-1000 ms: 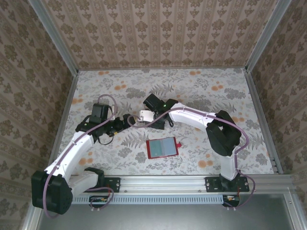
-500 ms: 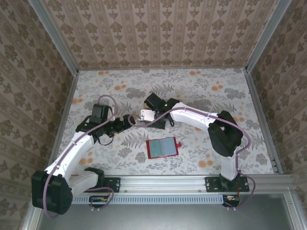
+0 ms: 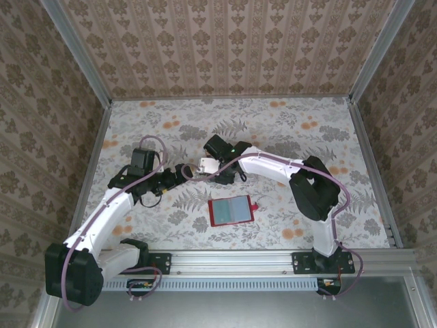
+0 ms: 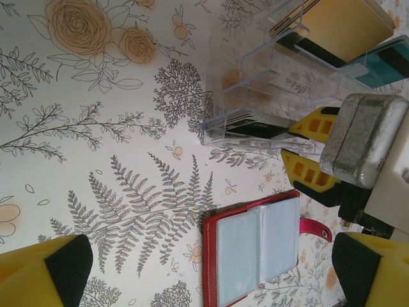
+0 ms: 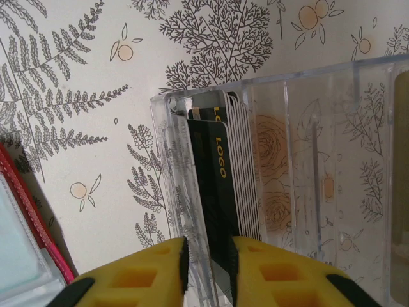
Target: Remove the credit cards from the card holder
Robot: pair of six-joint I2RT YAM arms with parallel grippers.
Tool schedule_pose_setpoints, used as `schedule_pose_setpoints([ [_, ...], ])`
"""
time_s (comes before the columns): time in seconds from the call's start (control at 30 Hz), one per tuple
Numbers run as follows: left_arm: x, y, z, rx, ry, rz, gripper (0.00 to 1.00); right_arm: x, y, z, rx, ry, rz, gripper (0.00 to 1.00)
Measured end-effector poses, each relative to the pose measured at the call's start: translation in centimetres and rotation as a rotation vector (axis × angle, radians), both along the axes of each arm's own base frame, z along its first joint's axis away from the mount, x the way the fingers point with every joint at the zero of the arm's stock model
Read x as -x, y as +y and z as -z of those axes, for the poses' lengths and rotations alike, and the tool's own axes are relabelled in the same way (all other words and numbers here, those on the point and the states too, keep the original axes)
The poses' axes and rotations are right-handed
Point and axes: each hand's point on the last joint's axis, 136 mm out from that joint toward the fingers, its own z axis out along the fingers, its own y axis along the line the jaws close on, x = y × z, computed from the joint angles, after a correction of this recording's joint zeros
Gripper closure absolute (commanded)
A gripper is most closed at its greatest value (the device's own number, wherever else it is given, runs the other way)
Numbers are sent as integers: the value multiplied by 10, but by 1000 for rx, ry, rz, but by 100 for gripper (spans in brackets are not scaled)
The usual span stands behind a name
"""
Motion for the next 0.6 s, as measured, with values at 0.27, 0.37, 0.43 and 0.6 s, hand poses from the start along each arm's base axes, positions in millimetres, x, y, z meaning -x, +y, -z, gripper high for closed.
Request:
schedule_pose_setpoints([
  [0.27,-1,1,0,0,0,-5,0,-1,0,0,-2,-3,15,65],
  [0.37,-1,1,0,1,-1,-5,0,-4,-1,-1,-1,-13,33,65],
  [0.43,-1,1,0,1,-1,-5,0,-5,-2,-1,-1,-16,46,65],
  [0.6,0,1,0,4,1,-2,0,-6,-3,-2,-14,-14,75,64],
])
